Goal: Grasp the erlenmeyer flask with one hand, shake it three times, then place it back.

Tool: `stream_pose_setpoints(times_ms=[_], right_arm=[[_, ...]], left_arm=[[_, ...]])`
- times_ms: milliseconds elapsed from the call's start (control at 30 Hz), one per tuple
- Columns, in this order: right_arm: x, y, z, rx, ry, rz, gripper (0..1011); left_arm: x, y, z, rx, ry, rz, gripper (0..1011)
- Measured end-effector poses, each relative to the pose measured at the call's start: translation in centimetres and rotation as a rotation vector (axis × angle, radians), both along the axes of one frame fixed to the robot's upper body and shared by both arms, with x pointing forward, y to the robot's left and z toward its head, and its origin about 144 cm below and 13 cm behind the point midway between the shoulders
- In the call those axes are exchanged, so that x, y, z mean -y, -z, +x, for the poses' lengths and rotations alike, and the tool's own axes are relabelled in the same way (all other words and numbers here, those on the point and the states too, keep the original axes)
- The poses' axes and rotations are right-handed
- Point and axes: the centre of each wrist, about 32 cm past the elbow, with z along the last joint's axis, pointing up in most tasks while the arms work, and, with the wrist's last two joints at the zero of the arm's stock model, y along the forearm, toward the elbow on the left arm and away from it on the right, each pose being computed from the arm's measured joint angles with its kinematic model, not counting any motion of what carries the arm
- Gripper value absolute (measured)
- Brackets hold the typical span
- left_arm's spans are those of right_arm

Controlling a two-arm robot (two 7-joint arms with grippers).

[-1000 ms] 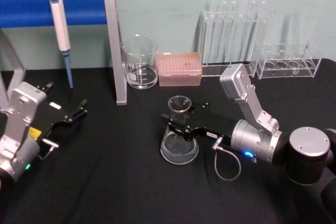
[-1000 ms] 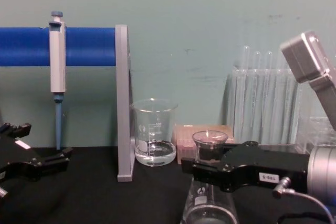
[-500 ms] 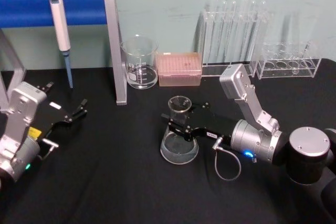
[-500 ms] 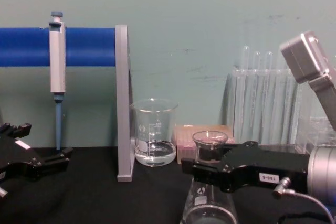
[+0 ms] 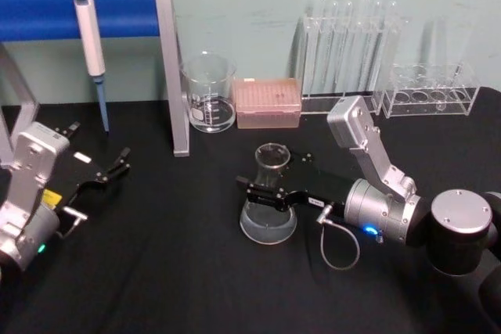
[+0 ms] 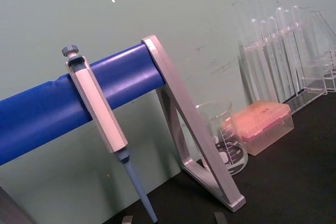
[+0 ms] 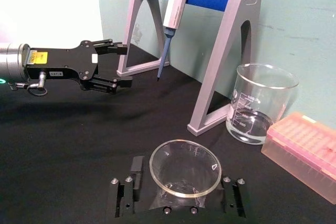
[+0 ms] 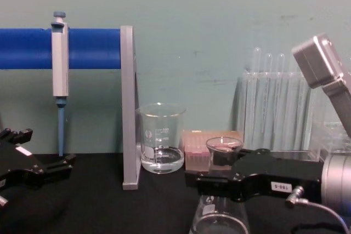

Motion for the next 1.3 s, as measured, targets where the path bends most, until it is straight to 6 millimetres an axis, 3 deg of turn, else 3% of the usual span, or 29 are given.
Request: stream_pose_setpoints(times_ms=[300, 667, 1300], right_arm=[[0.0, 0.0, 0.0, 0.001, 0.0, 0.0, 1002], [0.1, -0.1, 0.0, 0.001, -0.003, 0.005, 1003], [4.8, -1.7, -2.4, 0.012, -0.065, 0.03, 1003]], left_arm=[[0.0, 0.0, 0.0, 0.0, 0.0, 0.0, 1001], [0.0, 0.0, 0.0, 0.0, 0.0, 0.0, 1001], [0.0, 0.0, 0.0, 0.0, 0.0, 0.0, 1001]])
